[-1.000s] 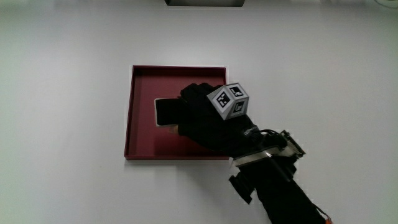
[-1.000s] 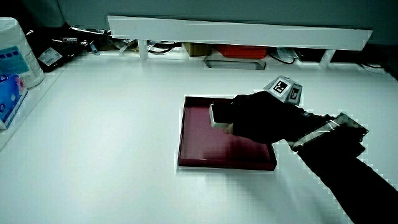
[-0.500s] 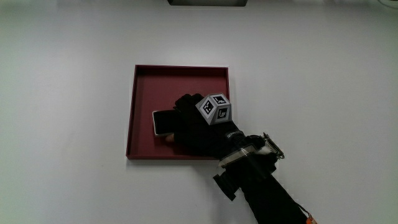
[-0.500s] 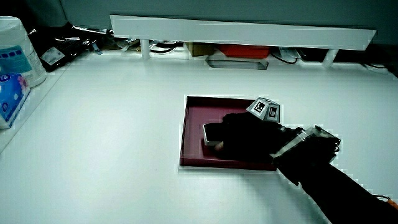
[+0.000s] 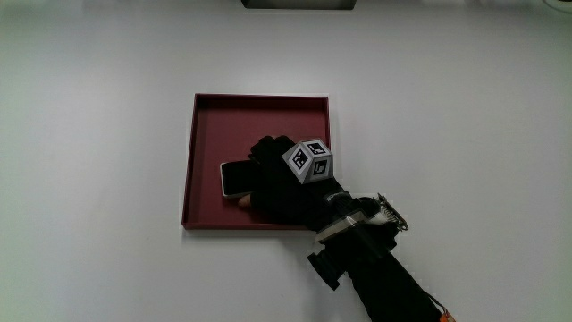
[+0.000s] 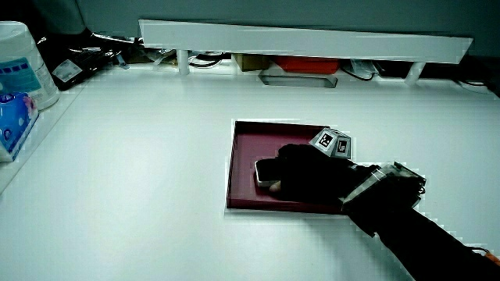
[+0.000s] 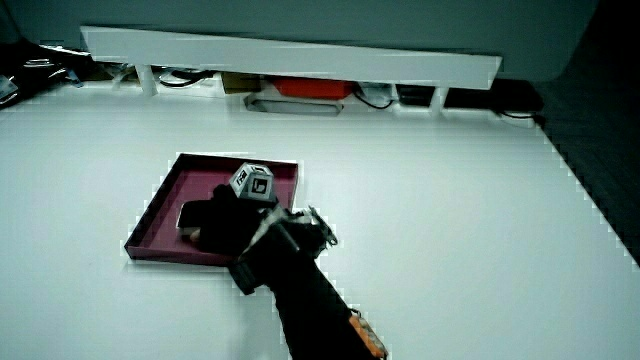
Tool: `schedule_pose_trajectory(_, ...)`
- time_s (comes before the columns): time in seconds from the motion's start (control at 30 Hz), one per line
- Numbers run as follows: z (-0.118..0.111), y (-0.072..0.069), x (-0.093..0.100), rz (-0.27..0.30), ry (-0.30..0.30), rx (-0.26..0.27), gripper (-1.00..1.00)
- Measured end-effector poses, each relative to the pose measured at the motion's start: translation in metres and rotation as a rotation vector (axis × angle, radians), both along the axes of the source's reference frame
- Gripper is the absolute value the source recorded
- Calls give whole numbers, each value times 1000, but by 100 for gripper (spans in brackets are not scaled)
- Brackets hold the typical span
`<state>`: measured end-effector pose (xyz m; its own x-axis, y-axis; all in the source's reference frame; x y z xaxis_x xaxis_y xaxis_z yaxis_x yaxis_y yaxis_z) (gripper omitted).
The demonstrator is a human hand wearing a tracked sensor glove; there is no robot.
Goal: Place eraser
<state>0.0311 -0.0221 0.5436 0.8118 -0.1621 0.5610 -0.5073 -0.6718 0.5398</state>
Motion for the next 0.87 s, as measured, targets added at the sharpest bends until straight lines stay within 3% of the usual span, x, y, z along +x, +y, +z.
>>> schedule_pose_trajectory(0.23,1,1,8,24,-22,-22,-50)
schedule_pose_trajectory(0.33,-9,-2,17,44,-94,-57,-65)
schedule_pose_trajectory(0.37,12,-3,22,24,-218,-95,-70)
schedule_pose_trajectory(0.4,5,-2,27,45,-270,-119,-75)
schedule_pose_trajectory(0.43,-11,-1,31,62,-266,-131,-80)
schedule_pose_trajectory(0.57,-50,2,43,21,-260,-161,-100)
schedule_pose_trajectory(0.67,-74,5,51,-10,-225,-236,-100)
schedule_pose_trajectory(0.77,-96,9,60,-22,-180,-265,-100)
schedule_pose_trajectory(0.83,-107,12,67,-39,-180,-241,-100)
schedule_pose_trajectory(0.87,-112,15,71,4,-196,-274,-100)
